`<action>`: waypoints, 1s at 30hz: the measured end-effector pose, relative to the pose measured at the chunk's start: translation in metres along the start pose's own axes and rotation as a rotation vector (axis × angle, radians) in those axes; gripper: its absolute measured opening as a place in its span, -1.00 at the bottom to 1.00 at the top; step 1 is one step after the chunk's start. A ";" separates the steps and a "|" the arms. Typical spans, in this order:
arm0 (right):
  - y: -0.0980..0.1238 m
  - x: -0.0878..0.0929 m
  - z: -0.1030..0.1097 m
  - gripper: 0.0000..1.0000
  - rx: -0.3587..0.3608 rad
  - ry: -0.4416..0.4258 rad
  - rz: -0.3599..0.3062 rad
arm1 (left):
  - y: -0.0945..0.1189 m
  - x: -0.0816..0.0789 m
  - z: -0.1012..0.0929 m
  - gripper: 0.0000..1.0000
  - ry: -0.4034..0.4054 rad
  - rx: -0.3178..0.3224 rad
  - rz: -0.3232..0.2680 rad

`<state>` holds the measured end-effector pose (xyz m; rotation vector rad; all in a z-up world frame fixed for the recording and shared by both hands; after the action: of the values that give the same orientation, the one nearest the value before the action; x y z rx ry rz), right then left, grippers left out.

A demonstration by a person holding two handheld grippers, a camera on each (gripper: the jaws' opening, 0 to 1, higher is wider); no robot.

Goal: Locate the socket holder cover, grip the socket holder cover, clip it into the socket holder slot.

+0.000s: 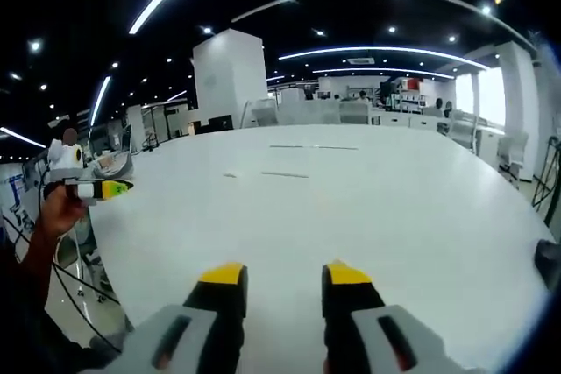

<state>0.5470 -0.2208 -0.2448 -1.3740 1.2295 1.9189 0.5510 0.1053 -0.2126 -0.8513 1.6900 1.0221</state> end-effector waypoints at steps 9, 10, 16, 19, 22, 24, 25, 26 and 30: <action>0.001 -0.003 0.000 -0.29 0.003 0.002 -0.009 | -0.001 0.002 -0.003 -0.37 -0.001 0.004 0.007; 0.000 -0.004 0.000 -0.29 0.002 0.001 -0.009 | -0.001 0.001 -0.002 -0.37 0.000 0.002 0.005; -0.002 -0.008 0.003 -0.29 -0.006 0.005 -0.018 | 0.000 0.002 -0.001 -0.37 0.000 -0.009 0.005; -0.003 -0.007 0.003 -0.29 -0.007 0.007 -0.012 | 0.000 0.002 0.001 -0.37 -0.008 -0.017 0.008; -0.004 -0.006 0.004 -0.29 -0.007 0.008 -0.008 | 0.001 0.003 0.003 -0.37 -0.013 -0.025 0.010; -0.004 -0.007 0.004 -0.29 -0.003 0.015 -0.006 | 0.001 0.003 0.004 -0.37 -0.014 -0.030 0.009; -0.004 -0.007 0.004 -0.29 0.000 0.018 -0.005 | 0.001 0.003 0.004 -0.37 -0.013 -0.030 0.008; -0.004 -0.007 0.004 -0.29 0.001 0.020 -0.004 | 0.002 0.003 0.005 -0.37 -0.010 -0.032 0.007; -0.003 -0.006 0.003 -0.29 0.006 0.019 -0.005 | 0.002 0.005 0.005 -0.37 -0.008 -0.034 0.009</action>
<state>0.5499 -0.2163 -0.2399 -1.3940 1.2387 1.9020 0.5498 0.1105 -0.2181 -0.8608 1.6753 1.0620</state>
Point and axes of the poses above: the point that each gripper's makers call its tool centre point, and the gripper's own axes: y roughly backward along the fingers, z roughly to its left, x roughly out of its underside, the point moved 2 cm from there along y, roughly backward along the fingers, and after that the axes turned 2 degrees about -x, right-handed, at the moved point
